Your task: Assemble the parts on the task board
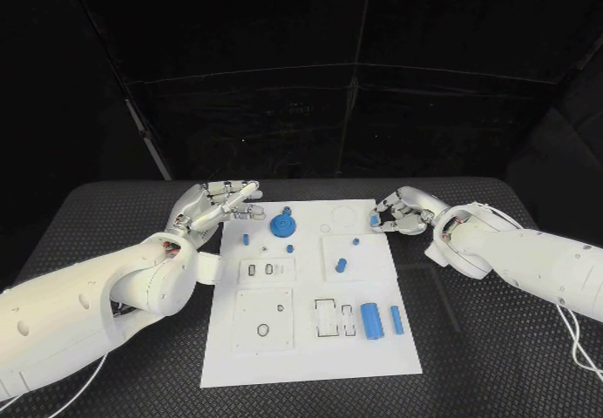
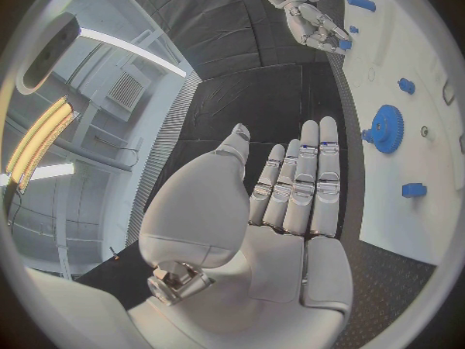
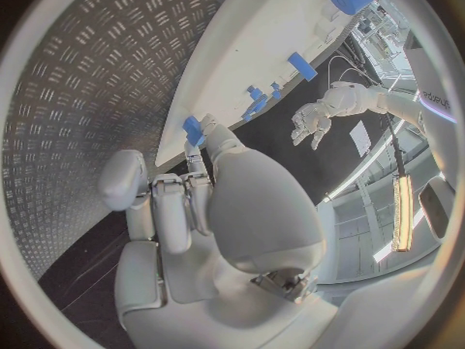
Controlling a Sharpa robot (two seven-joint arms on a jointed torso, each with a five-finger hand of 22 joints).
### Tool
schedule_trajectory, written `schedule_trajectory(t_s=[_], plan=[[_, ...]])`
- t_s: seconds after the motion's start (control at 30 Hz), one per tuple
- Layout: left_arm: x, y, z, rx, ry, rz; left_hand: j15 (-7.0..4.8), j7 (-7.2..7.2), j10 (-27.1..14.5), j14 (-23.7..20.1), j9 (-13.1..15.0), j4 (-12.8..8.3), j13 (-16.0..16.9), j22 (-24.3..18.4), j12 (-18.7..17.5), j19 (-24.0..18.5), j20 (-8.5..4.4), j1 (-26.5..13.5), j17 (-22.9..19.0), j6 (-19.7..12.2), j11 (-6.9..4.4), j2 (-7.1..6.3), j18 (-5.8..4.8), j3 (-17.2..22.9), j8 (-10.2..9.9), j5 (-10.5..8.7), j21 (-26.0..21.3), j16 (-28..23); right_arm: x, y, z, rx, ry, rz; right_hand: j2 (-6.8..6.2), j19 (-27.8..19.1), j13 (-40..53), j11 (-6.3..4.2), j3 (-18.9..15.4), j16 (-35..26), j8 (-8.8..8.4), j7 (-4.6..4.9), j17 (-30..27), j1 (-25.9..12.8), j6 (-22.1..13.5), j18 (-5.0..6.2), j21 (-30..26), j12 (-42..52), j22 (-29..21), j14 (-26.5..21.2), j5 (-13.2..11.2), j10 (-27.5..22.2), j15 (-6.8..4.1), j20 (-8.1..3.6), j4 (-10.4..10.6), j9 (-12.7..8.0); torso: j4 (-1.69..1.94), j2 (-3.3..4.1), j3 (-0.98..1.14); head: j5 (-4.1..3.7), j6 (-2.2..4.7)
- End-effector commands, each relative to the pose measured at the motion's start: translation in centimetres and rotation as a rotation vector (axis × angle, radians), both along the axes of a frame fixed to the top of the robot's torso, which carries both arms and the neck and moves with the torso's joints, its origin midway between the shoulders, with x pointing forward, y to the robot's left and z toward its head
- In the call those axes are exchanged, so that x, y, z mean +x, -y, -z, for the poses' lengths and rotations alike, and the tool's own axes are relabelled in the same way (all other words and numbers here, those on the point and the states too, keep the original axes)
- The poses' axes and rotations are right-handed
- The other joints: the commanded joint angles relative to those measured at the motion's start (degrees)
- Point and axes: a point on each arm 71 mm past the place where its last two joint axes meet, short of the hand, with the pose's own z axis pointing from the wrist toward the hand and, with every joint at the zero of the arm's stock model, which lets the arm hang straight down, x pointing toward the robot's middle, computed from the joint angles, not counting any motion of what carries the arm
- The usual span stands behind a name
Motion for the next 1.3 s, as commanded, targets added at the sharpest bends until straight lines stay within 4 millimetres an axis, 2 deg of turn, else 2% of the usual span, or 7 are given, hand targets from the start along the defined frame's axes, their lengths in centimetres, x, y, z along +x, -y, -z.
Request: schedule_trajectory(t_s=[0.03, 0.23, 0.53, 0.73, 0.9, 1.03, 1.3], plan=[[0.0, 0.2, -0.1, -0.006, 0.006, 0.014, 0.06, 1.22, 0.37, 0.3, -0.08, -0.02, -0.02, -0.1, -0.27, 0.48, 0.03, 0.22, 0.06, 0.36, 0.05, 0.52, 0.17, -0.31, -0.34, 0.23, -0.2, -0.16, 0.1, 0.0, -0.1, -0.005, 0.002, 0.001, 0.45, 0.2, 10.37, -0.37, 0.31, 0.13, 0.17, 0.06, 12.39, 0.07, 0.4, -0.32, 0.38, 0.32, 0.09, 5.29, -0.29, 2.97, -0.13, -0.08, -0.09, 0.01, -0.03, 0.02, 0.02, 0.02, -0.04], [0.0, 0.2, -0.1, -0.006, 0.005, 0.015, 0.06, 1.22, 0.37, 0.3, -0.08, -0.02, -0.02, -0.1, -0.27, 0.48, 0.03, 0.22, 0.06, 0.36, 0.05, 0.52, 0.17, -0.31, -0.34, 0.23, -0.2, -0.16, 0.1, -0.1, -0.1, -0.005, 0.005, 0.002, 1.29, 0.35, 10.55, -0.66, 1.18, 0.2, 0.53, -0.29, 12.61, 0.31, 1.62, -0.36, 0.52, 0.47, 0.34, 5.34, -0.72, 3.09, -0.34, -0.25, -0.53, 0.08, -0.04, 0.01, 0.02, 0.06, -0.15], [0.0, 0.2, -0.1, -0.006, 0.005, 0.015, 0.06, 1.25, 0.38, 0.29, -0.09, -0.04, -0.03, -0.13, -0.35, 0.47, 0.03, 0.24, 0.1, 0.38, 0.07, 0.63, 0.17, -0.35, -0.4, 0.23, -0.25, -0.25, 0.0, -0.5, -0.5, 0.014, 0.057, -0.004, 2.89, 1.0, 11.21, -1.85, 3.32, 0.43, 2.04, -1.74, 13.34, 0.37, 5.44, -0.55, 1.11, 1.06, 1.54, 5.5, -1.84, 3.56, -1.34, -1.06, -1.33, 0.46, -0.09, -0.03, 0.05, 0.14, -0.24], [-0.1, 0.1, -0.1, -0.006, 0.005, 0.014, 0.06, 1.25, 0.38, 0.29, -0.09, -0.04, -0.03, -0.13, -0.35, 0.47, 0.03, 0.24, 0.1, 0.38, 0.07, 0.63, 0.17, -0.35, -0.4, 0.23, -0.25, -0.25, -0.3, -1.0, -1.1, 0.042, 0.121, 0.001, 2.97, 1.45, 11.66, -2.41, 3.8, 0.63, 2.45, -2.35, 13.96, -0.57, 6.83, -0.72, 1.52, 1.47, 2.38, 5.63, -1.89, 3.9, -1.89, -1.6, -1.29, 0.51, -0.07, -0.04, 0.03, 0.17, -0.12], [-0.1, 0.0, -0.2, -0.004, 0.005, 0.013, 0.06, 1.25, 0.38, 0.29, -0.09, -0.04, -0.03, -0.13, -0.35, 0.47, 0.03, 0.24, 0.1, 0.38, 0.07, 0.63, 0.17, -0.35, -0.4, 0.23, -0.25, -0.25, -1.0, -1.8, -1.9, 0.072, 0.162, 0.007, 2.91, 1.53, 11.63, -2.64, 4.02, 0.65, 2.46, -2.6, 14.03, -1.12, 7.19, -0.75, 1.59, 1.42, 2.49, 5.65, -1.19, 3.89, -2.09, -1.82, -1.25, 0.46, -0.07, -0.19, -0.03, 0.57, -0.16], [-0.1, -0.1, -0.2, -0.003, 0.005, 0.01, 0.06, 1.25, 0.38, 0.29, -0.09, -0.04, -0.03, -0.13, -0.35, 0.47, 0.03, 0.24, 0.1, 0.38, 0.07, 0.63, 0.17, -0.35, -0.4, 0.23, -0.25, -0.25, -2.0, -3.8, -3.1, 0.087, 0.178, -0.015, 2.97, 1.5, 11.52, -2.71, 4.15, 0.65, 2.48, -2.68, 14.02, -1.29, 7.34, -0.73, 1.56, 1.31, 2.41, 5.64, -1.0, 3.82, -2.14, -1.89, -1.22, 0.46, 0.04, -0.14, -0.16, 0.63, 0.43], [0.0, -0.3, -0.1, -0.001, 0.003, 0.004, 0.07, 1.26, 0.4, 0.29, -0.1, -0.06, -0.04, -0.16, -0.41, 0.47, 0.03, 0.26, 0.13, 0.39, 0.08, 0.71, 0.17, -0.37, -0.45, 0.22, -0.28, -0.31, -3.8, -10.1, -4.0, 0.017, 0.189, -0.107, 3.16, 1.42, 11.38, -2.89, 4.43, 0.62, 2.58, -2.88, 13.92, -1.68, 7.74, -0.7, 1.47, 1.16, 2.23, 5.62, -1.03, 3.72, -2.28, -2.02, -1.15, 0.47, 0.08, -0.73, -0.46, 1.38, -0.43]])
